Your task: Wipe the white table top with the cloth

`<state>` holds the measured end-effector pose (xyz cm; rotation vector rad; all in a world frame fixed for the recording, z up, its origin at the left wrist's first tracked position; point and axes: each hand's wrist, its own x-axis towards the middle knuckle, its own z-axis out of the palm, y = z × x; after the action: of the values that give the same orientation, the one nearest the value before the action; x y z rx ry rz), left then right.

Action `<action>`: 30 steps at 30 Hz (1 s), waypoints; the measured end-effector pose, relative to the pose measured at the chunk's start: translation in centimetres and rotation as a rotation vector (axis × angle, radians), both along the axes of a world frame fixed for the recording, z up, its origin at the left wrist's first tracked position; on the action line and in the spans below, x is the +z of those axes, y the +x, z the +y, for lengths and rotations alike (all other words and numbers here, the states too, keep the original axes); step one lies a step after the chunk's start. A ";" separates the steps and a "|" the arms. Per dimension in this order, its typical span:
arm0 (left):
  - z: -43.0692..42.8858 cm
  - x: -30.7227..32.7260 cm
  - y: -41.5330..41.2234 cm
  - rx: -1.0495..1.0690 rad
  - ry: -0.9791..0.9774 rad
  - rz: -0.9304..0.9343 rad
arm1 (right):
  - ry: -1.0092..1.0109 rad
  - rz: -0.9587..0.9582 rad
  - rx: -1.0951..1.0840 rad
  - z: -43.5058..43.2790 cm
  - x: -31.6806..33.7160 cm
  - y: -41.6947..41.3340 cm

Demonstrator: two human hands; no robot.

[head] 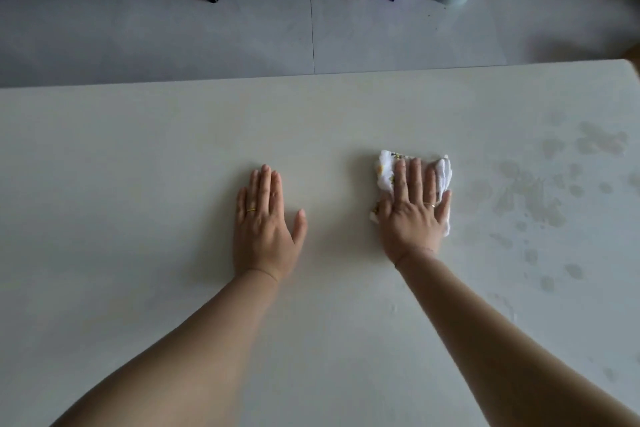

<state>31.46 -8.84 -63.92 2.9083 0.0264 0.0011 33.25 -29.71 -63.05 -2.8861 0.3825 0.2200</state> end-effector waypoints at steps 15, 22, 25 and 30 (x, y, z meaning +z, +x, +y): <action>0.3 -0.1 -0.1 -0.019 0.014 0.008 | 0.008 -0.012 0.235 -2.1 0.7 -8.9; 0.4 0.5 -0.4 -0.033 0.021 0.078 | 0.082 0.071 -0.008 0.1 1.0 -9.0; -0.8 1.9 -3.4 -0.064 -0.030 0.023 | 0.034 0.051 -0.005 -0.4 1.7 -8.2; -3.8 1.4 -11.2 -0.200 -0.034 0.060 | -0.093 0.124 0.151 -1.6 1.0 -7.4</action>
<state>20.27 -12.62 -62.47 2.8630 -0.2519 -0.1192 25.80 -31.35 -62.09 -3.0043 0.2007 0.4191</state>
